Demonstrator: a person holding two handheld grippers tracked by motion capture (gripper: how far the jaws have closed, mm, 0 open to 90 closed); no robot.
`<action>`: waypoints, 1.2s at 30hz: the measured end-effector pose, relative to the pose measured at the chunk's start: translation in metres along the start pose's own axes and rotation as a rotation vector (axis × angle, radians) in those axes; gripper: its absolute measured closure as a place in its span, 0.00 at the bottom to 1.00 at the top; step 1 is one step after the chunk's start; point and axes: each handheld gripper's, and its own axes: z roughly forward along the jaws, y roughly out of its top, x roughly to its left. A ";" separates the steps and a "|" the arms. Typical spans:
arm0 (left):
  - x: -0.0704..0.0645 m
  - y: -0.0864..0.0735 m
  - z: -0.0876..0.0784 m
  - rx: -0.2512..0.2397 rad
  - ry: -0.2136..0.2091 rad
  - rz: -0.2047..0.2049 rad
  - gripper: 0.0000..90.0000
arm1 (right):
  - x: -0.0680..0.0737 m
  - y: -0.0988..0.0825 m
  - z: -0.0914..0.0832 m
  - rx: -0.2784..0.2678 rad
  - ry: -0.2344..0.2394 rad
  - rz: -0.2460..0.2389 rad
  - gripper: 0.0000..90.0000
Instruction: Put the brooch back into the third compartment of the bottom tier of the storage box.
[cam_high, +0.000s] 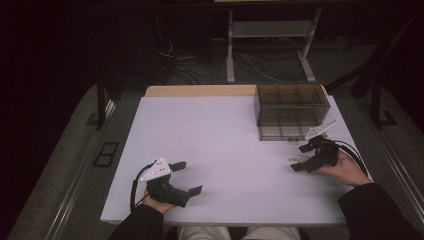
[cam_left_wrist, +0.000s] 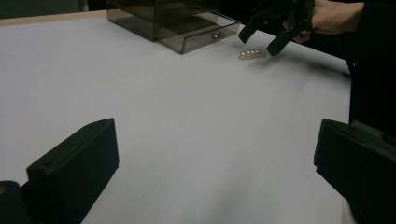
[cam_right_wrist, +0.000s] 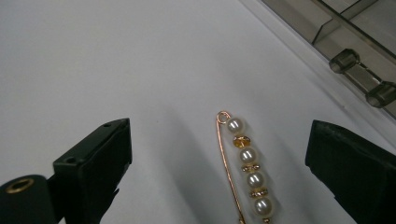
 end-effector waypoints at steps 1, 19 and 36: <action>0.000 0.000 0.000 0.001 0.000 0.002 0.00 | 0.000 0.000 0.000 0.000 0.000 0.000 0.10; 0.000 0.000 0.000 0.003 -0.001 0.002 0.00 | -0.008 -0.001 -0.002 0.040 -0.026 -0.051 0.46; 0.000 0.000 0.000 -0.005 -0.007 -0.006 0.00 | -0.008 -0.002 0.001 0.061 -0.038 -0.082 0.69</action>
